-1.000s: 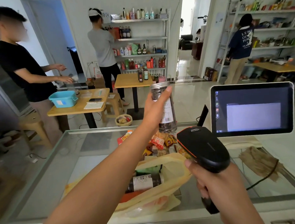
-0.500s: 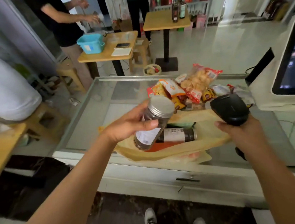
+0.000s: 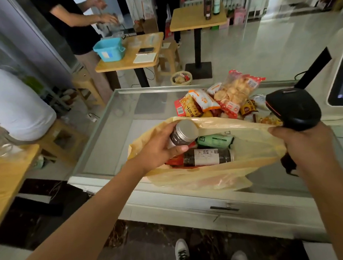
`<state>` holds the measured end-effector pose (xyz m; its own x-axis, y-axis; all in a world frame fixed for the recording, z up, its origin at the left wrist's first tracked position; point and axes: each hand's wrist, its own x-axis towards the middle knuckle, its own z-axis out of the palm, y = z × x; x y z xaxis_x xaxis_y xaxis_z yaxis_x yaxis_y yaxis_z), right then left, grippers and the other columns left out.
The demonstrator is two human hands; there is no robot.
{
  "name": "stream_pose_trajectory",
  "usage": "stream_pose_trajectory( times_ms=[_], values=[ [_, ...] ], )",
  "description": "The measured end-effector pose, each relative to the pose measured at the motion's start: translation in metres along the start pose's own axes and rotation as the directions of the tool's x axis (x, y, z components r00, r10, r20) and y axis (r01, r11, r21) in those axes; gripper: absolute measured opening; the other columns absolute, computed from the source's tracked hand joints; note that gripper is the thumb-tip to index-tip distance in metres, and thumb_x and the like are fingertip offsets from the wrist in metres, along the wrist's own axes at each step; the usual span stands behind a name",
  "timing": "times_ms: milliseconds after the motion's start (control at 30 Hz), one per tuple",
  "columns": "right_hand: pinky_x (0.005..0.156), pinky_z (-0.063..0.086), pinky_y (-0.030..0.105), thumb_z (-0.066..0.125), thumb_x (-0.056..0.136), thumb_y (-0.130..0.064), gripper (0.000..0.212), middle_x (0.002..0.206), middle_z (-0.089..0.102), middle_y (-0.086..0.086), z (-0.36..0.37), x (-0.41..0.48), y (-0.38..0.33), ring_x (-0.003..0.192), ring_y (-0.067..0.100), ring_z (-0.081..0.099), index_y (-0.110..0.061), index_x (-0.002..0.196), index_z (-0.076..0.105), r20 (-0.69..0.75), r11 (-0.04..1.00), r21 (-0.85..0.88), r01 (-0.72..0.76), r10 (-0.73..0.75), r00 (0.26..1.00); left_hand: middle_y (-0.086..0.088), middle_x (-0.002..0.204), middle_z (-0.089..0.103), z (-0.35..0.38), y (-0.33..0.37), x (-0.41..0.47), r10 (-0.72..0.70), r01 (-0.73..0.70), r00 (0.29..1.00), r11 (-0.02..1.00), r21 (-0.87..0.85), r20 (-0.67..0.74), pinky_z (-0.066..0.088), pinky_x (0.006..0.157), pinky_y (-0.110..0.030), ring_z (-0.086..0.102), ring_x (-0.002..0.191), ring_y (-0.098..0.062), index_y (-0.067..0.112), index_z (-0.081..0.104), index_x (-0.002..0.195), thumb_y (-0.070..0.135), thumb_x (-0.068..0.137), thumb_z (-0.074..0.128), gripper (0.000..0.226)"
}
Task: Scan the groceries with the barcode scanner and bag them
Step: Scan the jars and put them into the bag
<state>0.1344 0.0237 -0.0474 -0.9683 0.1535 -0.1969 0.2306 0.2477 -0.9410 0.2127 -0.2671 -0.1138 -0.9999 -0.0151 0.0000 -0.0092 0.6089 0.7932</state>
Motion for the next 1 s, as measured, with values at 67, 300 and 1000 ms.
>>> stream_pose_trajectory(
  times_ms=[67,300,1000],
  values=[
    [0.085,0.048,0.042,0.076,0.078,-0.013,0.044,0.104,0.064,0.005,0.000,-0.001,0.001,0.099,0.026,0.060,-0.021,0.120,0.063,0.013,1.000,-0.002,0.004,-0.004,1.000,0.021,0.137,0.051,-0.008,0.000,0.005,-0.034,0.030,0.994,0.999,0.045,0.101,0.036,0.113,-0.026,0.046,0.129,0.003,0.035,0.038,0.145,0.045,0.087,0.071,0.067],
    [0.078,0.041,0.039,0.074,0.080,-0.013,0.038,0.101,0.063,0.006,-0.005,-0.002,0.001,0.096,0.024,0.057,-0.020,0.116,0.063,0.043,1.000,0.010,0.007,-0.008,0.999,0.026,0.141,0.045,-0.014,-0.015,-0.009,-0.149,0.141,0.935,0.989,0.050,0.323,0.027,0.118,-0.028,0.037,0.132,0.011,0.040,0.029,0.150,0.032,0.092,0.069,0.071],
    [0.078,0.039,0.038,0.073,0.081,-0.009,0.031,0.082,0.056,-0.011,-0.008,-0.004,0.001,0.084,0.015,0.053,-0.026,0.102,0.058,0.056,0.998,0.061,0.002,-0.006,0.998,0.023,0.118,0.056,0.015,-0.030,0.000,-0.038,0.014,0.998,0.892,0.452,0.044,0.054,0.095,-0.033,0.059,0.109,-0.005,0.047,0.039,0.133,0.057,0.071,0.079,0.074]
  ],
)
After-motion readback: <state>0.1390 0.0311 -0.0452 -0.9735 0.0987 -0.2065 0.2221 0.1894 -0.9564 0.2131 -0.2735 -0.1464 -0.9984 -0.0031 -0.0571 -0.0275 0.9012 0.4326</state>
